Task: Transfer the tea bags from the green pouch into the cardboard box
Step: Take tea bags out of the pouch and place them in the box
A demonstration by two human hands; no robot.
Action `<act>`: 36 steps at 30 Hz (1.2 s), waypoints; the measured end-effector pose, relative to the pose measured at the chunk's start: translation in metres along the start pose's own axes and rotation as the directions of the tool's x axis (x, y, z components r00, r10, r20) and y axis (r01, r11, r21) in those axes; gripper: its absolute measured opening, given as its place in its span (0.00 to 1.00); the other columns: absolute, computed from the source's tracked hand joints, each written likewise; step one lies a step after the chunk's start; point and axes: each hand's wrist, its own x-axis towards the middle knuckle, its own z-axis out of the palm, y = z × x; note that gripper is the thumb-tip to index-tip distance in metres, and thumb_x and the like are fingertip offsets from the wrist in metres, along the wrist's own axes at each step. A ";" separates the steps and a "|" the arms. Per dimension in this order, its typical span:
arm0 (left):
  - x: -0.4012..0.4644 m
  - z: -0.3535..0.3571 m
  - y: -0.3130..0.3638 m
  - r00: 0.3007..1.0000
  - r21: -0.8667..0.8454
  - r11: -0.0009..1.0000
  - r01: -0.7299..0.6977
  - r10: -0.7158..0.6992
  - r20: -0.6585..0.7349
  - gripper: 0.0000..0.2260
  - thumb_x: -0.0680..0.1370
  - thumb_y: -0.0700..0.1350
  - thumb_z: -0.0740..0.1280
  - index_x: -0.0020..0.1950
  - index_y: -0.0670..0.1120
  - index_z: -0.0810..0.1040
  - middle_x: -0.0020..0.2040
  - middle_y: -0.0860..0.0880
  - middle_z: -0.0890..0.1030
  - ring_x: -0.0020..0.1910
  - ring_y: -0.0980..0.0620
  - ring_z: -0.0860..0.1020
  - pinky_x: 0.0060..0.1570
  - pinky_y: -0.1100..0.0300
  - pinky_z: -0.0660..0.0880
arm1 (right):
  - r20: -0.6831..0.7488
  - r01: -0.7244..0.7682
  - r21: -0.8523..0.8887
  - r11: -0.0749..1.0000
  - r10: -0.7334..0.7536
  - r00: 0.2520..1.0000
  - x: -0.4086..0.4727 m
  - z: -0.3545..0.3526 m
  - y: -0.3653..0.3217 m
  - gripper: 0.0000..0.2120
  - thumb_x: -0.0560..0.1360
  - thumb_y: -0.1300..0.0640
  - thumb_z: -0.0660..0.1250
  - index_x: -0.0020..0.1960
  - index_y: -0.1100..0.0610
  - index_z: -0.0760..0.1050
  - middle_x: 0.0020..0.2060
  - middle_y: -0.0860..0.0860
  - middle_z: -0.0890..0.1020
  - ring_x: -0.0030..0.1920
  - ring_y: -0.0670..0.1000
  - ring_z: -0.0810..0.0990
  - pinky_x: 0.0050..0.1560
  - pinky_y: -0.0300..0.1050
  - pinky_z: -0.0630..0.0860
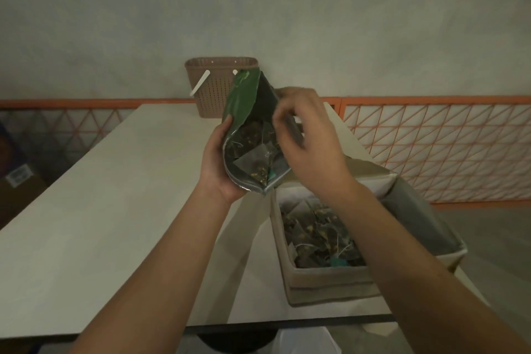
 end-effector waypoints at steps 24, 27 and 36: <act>-0.003 0.014 -0.017 0.999 0.009 1.000 -0.026 0.026 0.043 0.26 0.83 0.58 0.57 0.79 0.48 0.67 0.69 0.42 0.75 0.59 0.40 0.80 0.56 0.45 0.80 | -0.114 -0.510 0.268 0.817 0.553 0.825 -0.088 -0.067 -0.005 0.07 0.73 0.62 0.67 0.39 0.59 0.69 0.32 0.57 0.73 0.30 0.48 0.71 0.32 0.36 0.71; -0.001 0.012 -0.019 0.999 0.019 1.000 -0.011 0.010 0.046 0.28 0.82 0.59 0.58 0.80 0.49 0.64 0.73 0.42 0.71 0.64 0.40 0.76 0.58 0.45 0.79 | 0.028 -0.609 0.023 0.793 0.608 0.793 -0.096 -0.065 0.001 0.06 0.71 0.59 0.68 0.40 0.52 0.72 0.31 0.49 0.77 0.30 0.46 0.75 0.35 0.40 0.74; -0.001 0.010 -0.020 0.999 0.028 1.000 -0.010 0.009 0.031 0.27 0.82 0.59 0.59 0.78 0.49 0.68 0.68 0.43 0.76 0.61 0.40 0.78 0.59 0.44 0.78 | 0.163 -0.328 -0.663 0.673 0.558 0.814 -0.099 -0.061 0.004 0.09 0.73 0.48 0.63 0.36 0.48 0.77 0.41 0.45 0.76 0.48 0.47 0.73 0.52 0.44 0.52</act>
